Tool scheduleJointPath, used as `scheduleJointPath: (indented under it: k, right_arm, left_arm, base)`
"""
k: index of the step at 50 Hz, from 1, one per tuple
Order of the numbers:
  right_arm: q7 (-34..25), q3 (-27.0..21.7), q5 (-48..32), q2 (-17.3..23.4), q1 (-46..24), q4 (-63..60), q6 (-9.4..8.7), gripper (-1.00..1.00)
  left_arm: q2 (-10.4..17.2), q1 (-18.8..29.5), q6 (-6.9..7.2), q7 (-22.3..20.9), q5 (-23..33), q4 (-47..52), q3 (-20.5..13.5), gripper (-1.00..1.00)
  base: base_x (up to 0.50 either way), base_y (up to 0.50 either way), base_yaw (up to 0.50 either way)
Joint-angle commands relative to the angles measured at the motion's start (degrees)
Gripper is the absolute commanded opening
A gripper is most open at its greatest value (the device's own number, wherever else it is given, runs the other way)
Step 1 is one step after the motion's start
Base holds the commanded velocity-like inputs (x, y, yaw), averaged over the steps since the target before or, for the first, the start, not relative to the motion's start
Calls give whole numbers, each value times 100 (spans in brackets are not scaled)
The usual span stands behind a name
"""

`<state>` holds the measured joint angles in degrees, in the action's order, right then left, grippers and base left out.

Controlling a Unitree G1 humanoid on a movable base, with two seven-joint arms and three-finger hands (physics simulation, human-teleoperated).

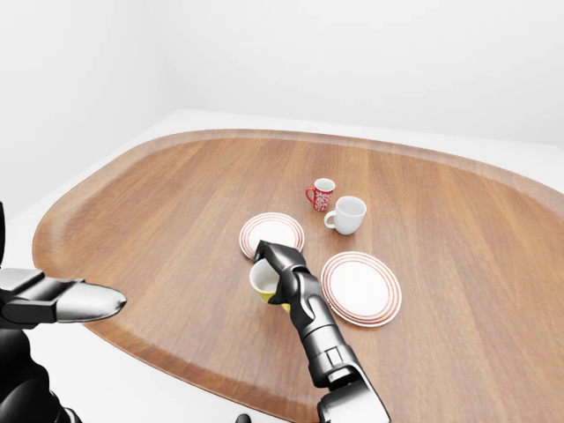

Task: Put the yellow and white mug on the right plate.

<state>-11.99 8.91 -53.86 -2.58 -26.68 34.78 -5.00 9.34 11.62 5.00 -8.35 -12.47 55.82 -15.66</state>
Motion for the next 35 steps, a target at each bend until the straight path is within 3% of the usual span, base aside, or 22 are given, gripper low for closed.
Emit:
scheduleJointPath:
  k: [1, 17, 35]
  right_arm:
    - [-320, -171, -46, 281, 120, -629, 0, -100]
    - [-132, -605, 320, 916, -170, -50, 0, -100]
    - [670, -901, 840, 1556, -710, 1543, 508, -100]
  left_arm:
    - [-9, -14, 0, -13, 26, -36, 17, 100]
    - [-20, -12, 0, -38, 89, -8, 46, 100]
    - [-29, -32, 0, -56, 129, 7, 66, 100]
  base:
    - [0, 0, 0]
    - [0, 0, 0]
    - [0, 0, 0]
